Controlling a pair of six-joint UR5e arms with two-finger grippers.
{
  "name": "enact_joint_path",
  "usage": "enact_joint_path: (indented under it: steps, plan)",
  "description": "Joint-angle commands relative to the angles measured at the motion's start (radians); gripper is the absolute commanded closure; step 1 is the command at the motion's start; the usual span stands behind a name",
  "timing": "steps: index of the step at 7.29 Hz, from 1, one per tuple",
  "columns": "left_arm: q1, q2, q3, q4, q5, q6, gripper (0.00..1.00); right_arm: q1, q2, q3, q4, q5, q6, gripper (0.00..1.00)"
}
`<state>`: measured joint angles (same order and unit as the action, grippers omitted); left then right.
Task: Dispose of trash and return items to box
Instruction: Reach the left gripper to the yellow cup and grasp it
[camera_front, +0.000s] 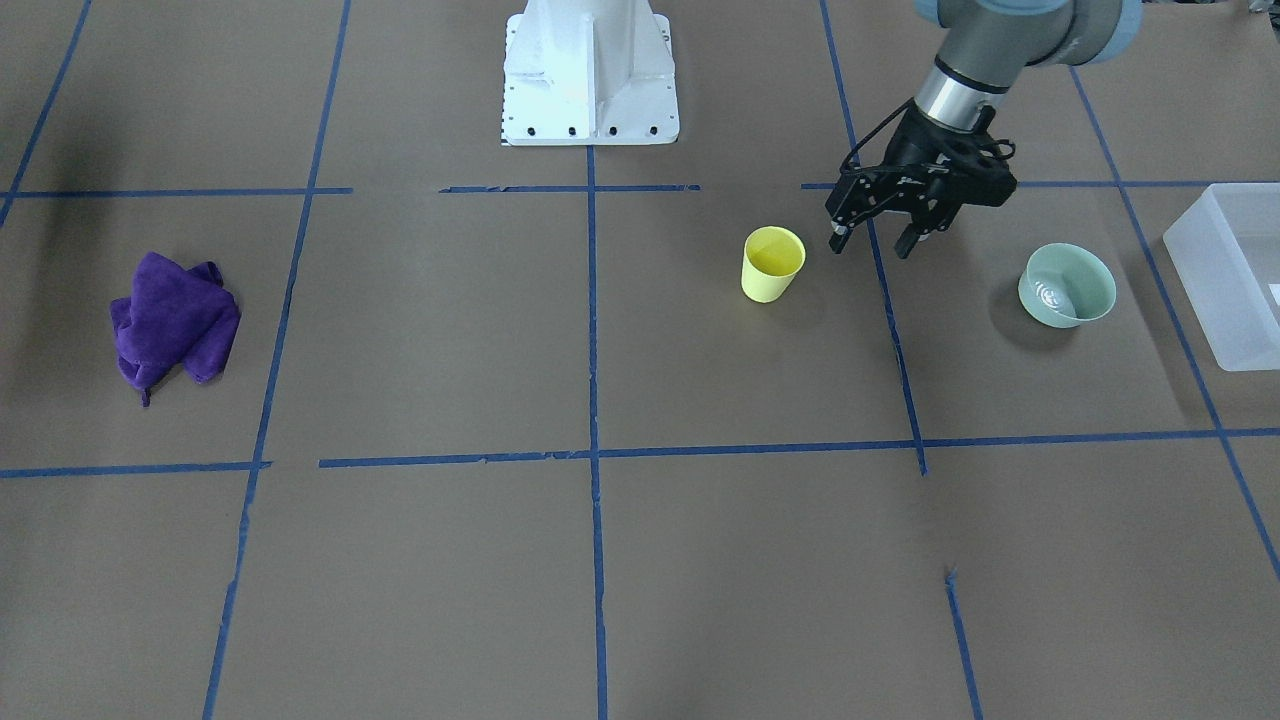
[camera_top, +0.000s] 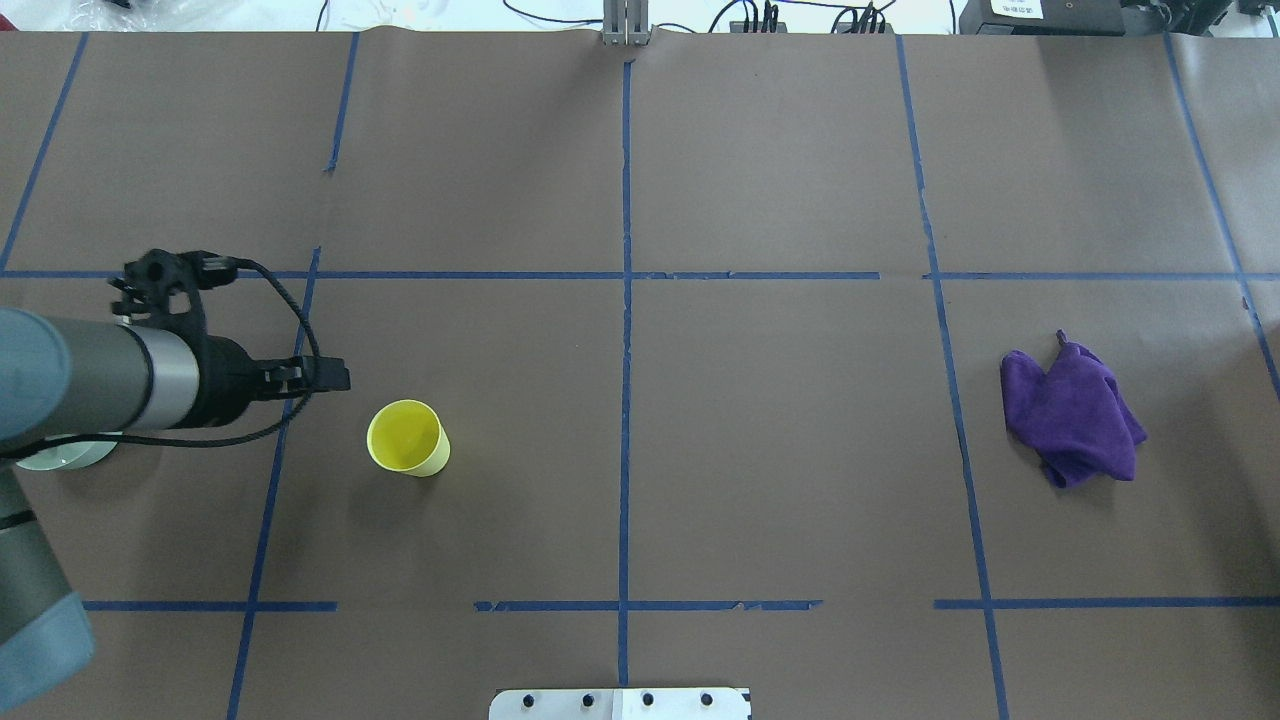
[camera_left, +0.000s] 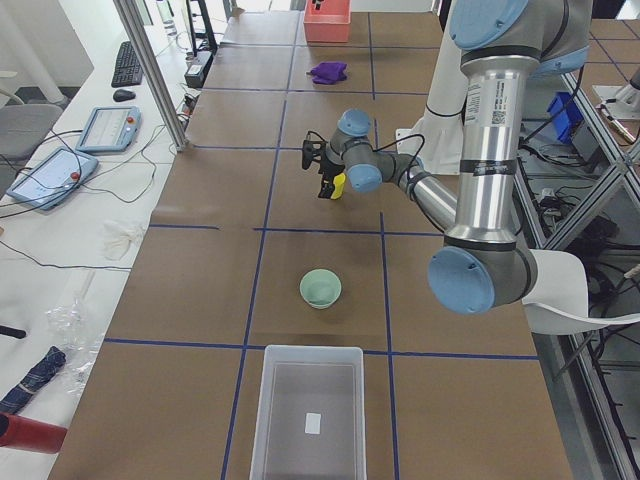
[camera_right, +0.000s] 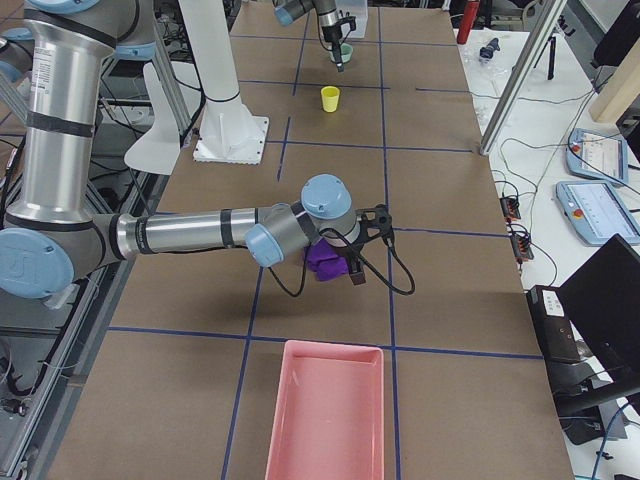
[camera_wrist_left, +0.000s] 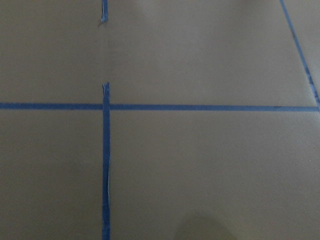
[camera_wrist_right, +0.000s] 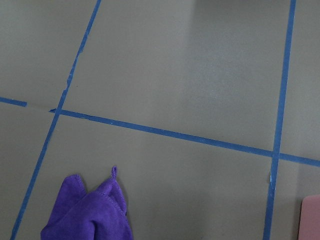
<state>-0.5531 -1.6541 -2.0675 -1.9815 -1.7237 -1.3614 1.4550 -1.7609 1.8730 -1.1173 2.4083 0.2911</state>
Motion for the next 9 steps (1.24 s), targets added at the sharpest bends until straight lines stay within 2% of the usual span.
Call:
enact_joint_path:
  steps: [1,2,3,4,6,7,8,9]
  plan:
    - [0.111,-0.073,0.027,0.108,0.090,-0.126,0.26,-0.001,0.000,0.000,0.001,-0.009,-0.001,0.00]
    - [0.128,-0.076,0.038,0.109,0.098,-0.127,0.28,-0.001,0.000,-0.002,0.001,-0.009,-0.003,0.00]
    - [0.140,-0.076,0.049,0.109,0.098,-0.127,0.47,-0.001,0.000,-0.002,0.001,-0.011,-0.001,0.00]
    - [0.150,-0.078,0.064,0.110,0.096,-0.125,0.99,-0.001,0.000,-0.002,0.001,-0.011,-0.001,0.00]
    - [0.136,-0.078,0.049,0.110,0.096,-0.079,1.00,-0.001,0.004,-0.002,0.001,-0.008,0.000,0.00]
    - [0.068,-0.064,0.002,0.115,0.089,0.064,1.00,-0.001,0.009,0.000,0.001,-0.008,0.000,0.00]
    - [-0.039,-0.041,-0.028,0.130,0.043,0.202,1.00,-0.010,0.015,0.002,0.008,-0.009,-0.009,0.01]
    - [-0.183,-0.014,-0.045,0.130,-0.061,0.396,1.00,-0.050,0.029,-0.002,0.074,-0.024,-0.007,0.10]
